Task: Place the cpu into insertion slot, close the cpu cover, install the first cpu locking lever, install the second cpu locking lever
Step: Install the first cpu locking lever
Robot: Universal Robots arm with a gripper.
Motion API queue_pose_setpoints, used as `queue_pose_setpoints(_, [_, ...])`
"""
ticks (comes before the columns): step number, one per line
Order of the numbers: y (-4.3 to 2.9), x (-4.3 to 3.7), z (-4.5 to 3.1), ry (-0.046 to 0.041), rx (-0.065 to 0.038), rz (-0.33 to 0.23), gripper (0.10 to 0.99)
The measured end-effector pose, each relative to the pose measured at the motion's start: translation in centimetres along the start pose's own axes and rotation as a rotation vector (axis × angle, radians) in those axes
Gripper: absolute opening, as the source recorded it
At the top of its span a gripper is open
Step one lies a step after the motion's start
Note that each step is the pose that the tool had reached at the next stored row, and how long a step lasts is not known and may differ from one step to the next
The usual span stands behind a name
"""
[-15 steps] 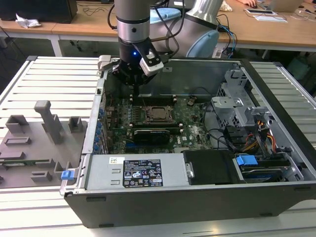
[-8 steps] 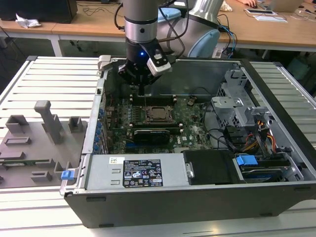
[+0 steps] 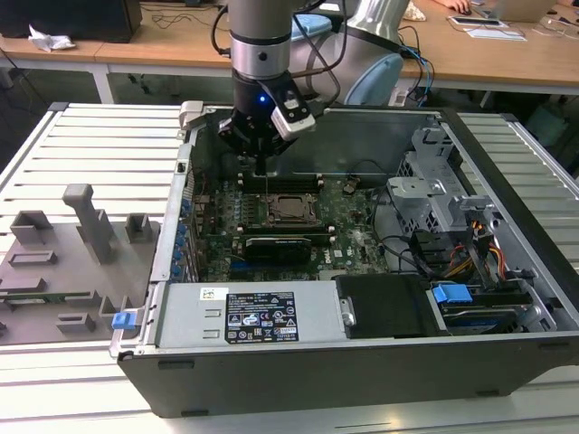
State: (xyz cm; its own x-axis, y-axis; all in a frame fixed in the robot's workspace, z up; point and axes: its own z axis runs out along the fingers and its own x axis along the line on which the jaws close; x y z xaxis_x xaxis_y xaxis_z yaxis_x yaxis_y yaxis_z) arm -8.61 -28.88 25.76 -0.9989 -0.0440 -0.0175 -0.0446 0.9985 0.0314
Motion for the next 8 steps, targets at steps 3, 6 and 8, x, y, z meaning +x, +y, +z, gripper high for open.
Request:
queue_pose_setpoints(3, [-0.03, -0.66, 0.07, -0.0002, 0.0, 0.0, 0.106])
queue_pose_setpoints(6, [-0.12, -2.74, 0.23, 0.0033, 0.002, 0.0, 0.106])
queue_pose_setpoints(8, [-0.15, -3.08, 0.31, 0.0034, 0.002, 0.0, 0.106])
